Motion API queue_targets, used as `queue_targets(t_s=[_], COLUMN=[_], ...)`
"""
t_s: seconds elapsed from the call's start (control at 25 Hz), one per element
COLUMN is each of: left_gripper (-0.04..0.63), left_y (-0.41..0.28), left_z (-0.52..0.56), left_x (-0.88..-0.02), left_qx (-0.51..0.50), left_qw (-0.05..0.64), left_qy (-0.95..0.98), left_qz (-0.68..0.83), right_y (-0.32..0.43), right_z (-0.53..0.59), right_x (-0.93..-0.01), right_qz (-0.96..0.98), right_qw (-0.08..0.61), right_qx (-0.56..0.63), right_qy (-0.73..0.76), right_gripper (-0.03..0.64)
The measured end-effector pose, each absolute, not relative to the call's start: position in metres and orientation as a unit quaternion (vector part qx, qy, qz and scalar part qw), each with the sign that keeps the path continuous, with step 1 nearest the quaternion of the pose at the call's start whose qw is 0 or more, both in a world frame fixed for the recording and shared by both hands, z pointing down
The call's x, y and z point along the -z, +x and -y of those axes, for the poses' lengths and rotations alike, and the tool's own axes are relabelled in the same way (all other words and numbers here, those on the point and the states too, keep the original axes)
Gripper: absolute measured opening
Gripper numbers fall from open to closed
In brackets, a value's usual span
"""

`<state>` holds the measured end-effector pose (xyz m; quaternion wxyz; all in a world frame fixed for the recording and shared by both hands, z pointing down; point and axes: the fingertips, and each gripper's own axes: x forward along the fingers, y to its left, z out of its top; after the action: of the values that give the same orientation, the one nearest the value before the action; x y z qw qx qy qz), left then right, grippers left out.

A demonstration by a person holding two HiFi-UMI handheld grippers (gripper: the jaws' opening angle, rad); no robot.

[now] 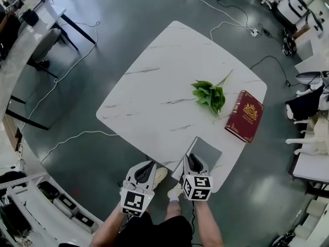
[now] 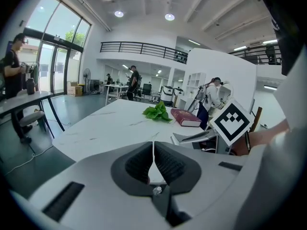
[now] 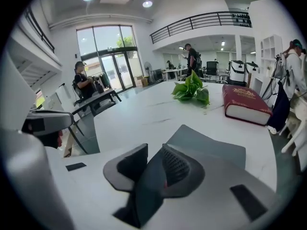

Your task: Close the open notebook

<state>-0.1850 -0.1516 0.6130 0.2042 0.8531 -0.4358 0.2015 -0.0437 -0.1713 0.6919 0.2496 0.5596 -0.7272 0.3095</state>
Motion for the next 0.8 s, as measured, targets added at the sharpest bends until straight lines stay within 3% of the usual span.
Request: queue_targets(t_s=[0.12, 0.2, 0.8], left_gripper=[0.029, 0.029, 0.029], left_y=[-0.189, -0.192, -0.189], left_z=[0.152, 0.152, 0.152], left_x=[-0.62, -0.624, -0.606], left_qx=[-0.197, -0.195, -0.208], left_qw=[0.196, 0.191, 0.189], left_qy=[0.854, 0.854, 0.856], left_qz=[0.44, 0.443, 0.433], right_y=[-0.046, -0.046, -0.044], right_z=[0.173, 0.173, 0.172], right_x=[-0.702, -0.705, -0.685], right_qz=[0.722, 0.72, 0.726], right_qw=[0.257, 0.251, 0.233], right_qx=[-0.308, -0.312, -0.305], right_qy=[0.564, 0.566, 0.571], right_gripper=[0.126, 0.172, 0.176])
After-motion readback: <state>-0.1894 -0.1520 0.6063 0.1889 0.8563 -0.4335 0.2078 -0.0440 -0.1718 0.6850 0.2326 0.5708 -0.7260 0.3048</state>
